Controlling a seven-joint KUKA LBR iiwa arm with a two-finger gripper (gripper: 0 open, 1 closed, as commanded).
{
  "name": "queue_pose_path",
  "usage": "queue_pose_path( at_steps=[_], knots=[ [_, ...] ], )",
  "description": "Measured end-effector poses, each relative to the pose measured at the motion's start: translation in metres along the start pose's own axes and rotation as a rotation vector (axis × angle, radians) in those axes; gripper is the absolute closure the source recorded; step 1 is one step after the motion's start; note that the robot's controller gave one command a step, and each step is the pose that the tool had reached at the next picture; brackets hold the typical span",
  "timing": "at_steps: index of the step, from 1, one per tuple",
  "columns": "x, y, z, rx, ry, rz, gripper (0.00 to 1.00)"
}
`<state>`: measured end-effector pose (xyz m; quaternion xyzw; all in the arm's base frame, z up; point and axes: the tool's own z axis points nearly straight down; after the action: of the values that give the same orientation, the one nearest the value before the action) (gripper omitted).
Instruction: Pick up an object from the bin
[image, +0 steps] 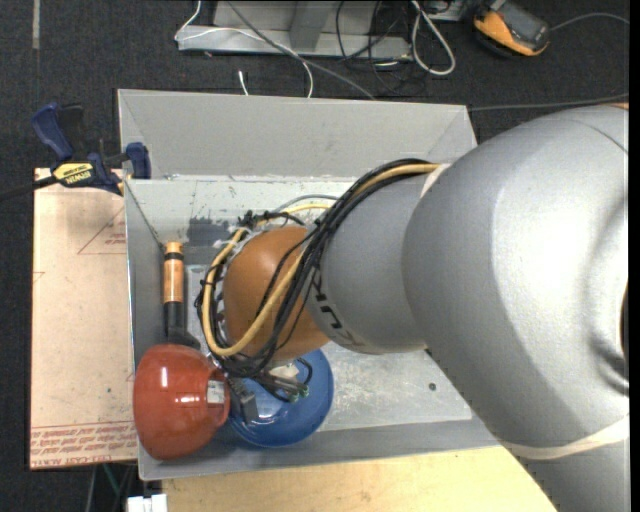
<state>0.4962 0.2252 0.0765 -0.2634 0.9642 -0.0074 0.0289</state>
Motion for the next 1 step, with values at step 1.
queue_pose_path(
  at_steps=[1],
  knots=[
    [0.0, -0.0001, 0.0, 0.0, 0.0, 0.001, 1.0]
  ],
)
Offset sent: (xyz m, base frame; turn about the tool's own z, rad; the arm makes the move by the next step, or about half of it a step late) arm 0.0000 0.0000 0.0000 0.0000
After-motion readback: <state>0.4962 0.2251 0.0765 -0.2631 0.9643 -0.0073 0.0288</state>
